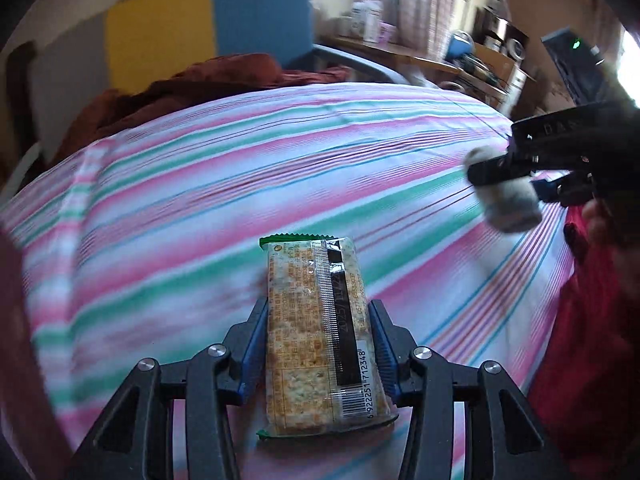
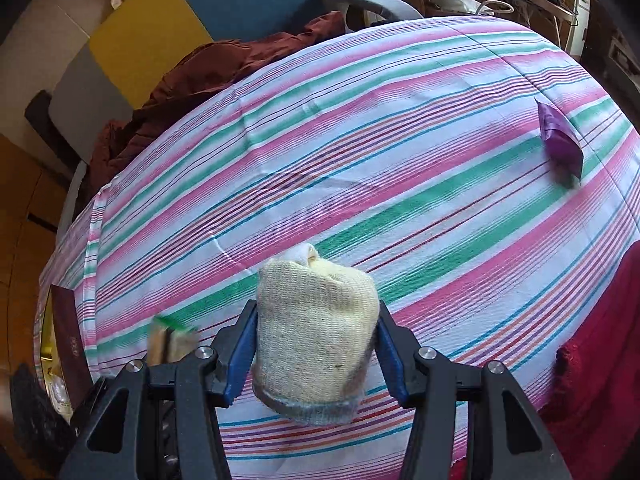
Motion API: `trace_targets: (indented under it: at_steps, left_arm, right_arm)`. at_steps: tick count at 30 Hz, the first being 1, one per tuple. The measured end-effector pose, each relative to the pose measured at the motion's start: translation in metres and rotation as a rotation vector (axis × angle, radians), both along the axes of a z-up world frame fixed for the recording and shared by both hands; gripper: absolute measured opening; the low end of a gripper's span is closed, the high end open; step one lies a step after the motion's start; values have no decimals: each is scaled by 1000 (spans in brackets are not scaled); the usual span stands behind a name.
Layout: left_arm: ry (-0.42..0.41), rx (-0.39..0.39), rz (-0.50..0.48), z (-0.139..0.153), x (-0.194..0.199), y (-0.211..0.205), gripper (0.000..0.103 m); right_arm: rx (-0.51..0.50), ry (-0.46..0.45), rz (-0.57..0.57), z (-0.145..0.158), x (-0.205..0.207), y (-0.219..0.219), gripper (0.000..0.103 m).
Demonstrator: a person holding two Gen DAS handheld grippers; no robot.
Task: Organize objects
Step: 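Lift the cracker packet with left tool while right lifts the white sock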
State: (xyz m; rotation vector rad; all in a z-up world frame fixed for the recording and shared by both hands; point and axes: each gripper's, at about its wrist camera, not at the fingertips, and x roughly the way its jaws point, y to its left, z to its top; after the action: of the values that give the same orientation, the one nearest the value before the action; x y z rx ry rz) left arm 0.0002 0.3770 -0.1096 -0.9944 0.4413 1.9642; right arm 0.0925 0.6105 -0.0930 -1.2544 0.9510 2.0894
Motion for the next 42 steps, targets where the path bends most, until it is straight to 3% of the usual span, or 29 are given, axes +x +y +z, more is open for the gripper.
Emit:
trace_targets:
  at_steps: [5, 11, 35, 42]
  left_arm:
    - [58, 4, 32, -2, 9, -31, 49]
    - [110, 25, 31, -5, 17, -33, 49]
    - [112, 48, 30, -7, 17, -38, 49]
    - [111, 49, 31, -6, 18, -38, 49]
  right_arm:
    - [20, -5, -38, 2, 4, 6, 55]
    - [32, -35, -52, 0, 6, 11, 55]
    - [55, -62, -41, -3, -2, 11, 55]
    - [82, 7, -33, 11, 3, 8, 55]
